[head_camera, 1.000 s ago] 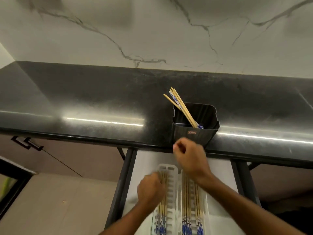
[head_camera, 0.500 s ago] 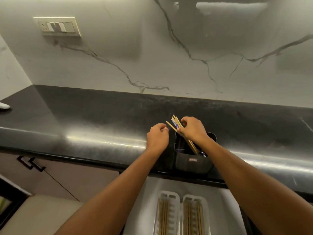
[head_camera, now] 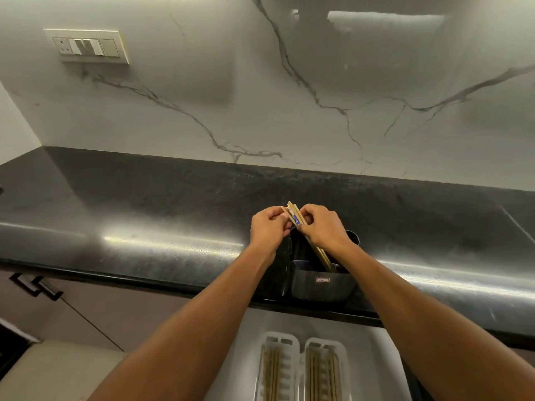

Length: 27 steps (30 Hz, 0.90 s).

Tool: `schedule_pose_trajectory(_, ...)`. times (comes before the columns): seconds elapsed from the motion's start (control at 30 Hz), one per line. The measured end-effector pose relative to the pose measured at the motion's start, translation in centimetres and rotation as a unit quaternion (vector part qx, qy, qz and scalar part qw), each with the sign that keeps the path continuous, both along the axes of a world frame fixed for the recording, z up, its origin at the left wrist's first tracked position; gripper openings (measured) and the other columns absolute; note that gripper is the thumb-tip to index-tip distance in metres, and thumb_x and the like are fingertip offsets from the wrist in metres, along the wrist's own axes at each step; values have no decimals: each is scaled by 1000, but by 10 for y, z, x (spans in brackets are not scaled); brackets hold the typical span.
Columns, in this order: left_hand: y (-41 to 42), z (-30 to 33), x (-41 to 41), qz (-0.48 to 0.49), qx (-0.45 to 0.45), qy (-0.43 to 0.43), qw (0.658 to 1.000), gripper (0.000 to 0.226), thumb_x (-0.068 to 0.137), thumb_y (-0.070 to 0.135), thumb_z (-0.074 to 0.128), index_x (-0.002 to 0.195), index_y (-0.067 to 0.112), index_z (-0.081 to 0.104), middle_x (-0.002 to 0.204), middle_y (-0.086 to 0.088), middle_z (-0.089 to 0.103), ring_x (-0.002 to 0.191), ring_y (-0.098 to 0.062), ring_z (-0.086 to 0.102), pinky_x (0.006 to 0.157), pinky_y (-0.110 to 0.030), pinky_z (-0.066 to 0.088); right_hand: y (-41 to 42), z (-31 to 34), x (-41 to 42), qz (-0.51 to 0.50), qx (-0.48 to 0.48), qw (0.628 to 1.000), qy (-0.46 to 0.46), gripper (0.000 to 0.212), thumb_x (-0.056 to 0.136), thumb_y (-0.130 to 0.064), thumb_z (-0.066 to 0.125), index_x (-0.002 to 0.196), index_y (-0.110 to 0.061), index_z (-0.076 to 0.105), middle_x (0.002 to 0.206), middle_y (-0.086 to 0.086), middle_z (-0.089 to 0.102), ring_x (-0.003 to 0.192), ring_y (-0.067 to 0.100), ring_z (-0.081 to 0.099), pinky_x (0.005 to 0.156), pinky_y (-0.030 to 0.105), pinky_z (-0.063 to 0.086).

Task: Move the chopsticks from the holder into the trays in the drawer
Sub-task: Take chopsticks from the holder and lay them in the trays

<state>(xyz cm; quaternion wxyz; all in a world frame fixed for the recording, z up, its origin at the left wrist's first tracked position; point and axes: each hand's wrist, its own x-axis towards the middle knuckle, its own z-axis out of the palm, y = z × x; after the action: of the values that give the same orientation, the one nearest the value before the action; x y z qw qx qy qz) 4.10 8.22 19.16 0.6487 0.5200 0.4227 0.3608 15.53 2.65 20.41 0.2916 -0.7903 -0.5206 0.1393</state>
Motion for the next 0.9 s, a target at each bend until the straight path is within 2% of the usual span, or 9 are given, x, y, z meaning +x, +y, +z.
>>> schedule_pose_trajectory(0.13,1,4,2,-10,13,2,1000,15,95,8,53,94,12,68,82,-4,70,73,-8,65,65,-21,52,-6,12,2,13,15,1000,-25,10,90,-17,61,99,-15,64,82,-2,64,68,9,58,61,23,47)
schedule_pose_trajectory(0.27,3,8,2,-5,33,32,999,15,95,11,55,95,13,70,82,-4,69,75,-11,64,70,-25,53,-11,31,11,-3,20,1000,1,10,88,-15,63,97,-13,66,88,2,69,80,15,66,77,32,53)
schedule_pose_trajectory(0.43,5,4,0,3,45,105,993,22,94,12,53,81,12,70,76,-5,64,75,-17,61,79,-38,56,-16,52,22,-10,28,1000,8,9,88,-18,64,96,-13,66,90,4,70,75,11,65,70,22,48)
schedule_pose_trajectory(0.57,0,9,-5,47,75,204,975,19,95,16,51,104,3,62,84,-5,58,71,-14,53,62,-30,46,-20,70,29,-28,67,997,28,5,87,-18,66,87,-13,65,81,6,71,72,15,69,77,33,58)
schedule_pose_trajectory(0.63,-5,14,-9,67,128,242,959,33,96,20,51,125,4,54,112,-10,58,94,-19,58,72,-25,43,-22,83,32,-31,91,993,65,8,86,-16,66,91,-9,65,84,11,72,77,21,72,80,39,59)
schedule_pose_trajectory(0.67,-8,16,-10,67,162,234,956,40,97,22,50,134,8,49,127,-10,53,108,-20,55,82,-26,43,-23,91,33,-33,103,991,80,10,86,-14,66,93,-7,65,86,13,72,79,23,72,81,41,59)
schedule_pose_trajectory(0.73,-17,23,-13,43,236,191,952,41,98,23,48,138,15,46,135,-6,48,116,-14,50,93,-24,40,-24,110,32,-33,128,986,106,10,87,-11,64,95,-5,63,90,16,71,82,26,72,81,42,59)
schedule_pose_trajectory(0.8,-26,29,-13,-24,283,157,946,36,100,24,45,135,18,50,131,-2,53,110,-7,51,92,-21,40,-27,132,30,-35,146,980,128,10,88,-8,62,96,-2,62,92,17,69,83,27,70,78,39,59)
schedule_pose_trajectory(0.9,-38,35,-11,-138,274,111,945,33,102,28,40,130,21,55,116,0,64,95,-7,58,86,-24,50,-32,163,24,-26,157,974,162,7,90,-5,59,96,-2,60,85,11,68,75,19,69,63,23,59)
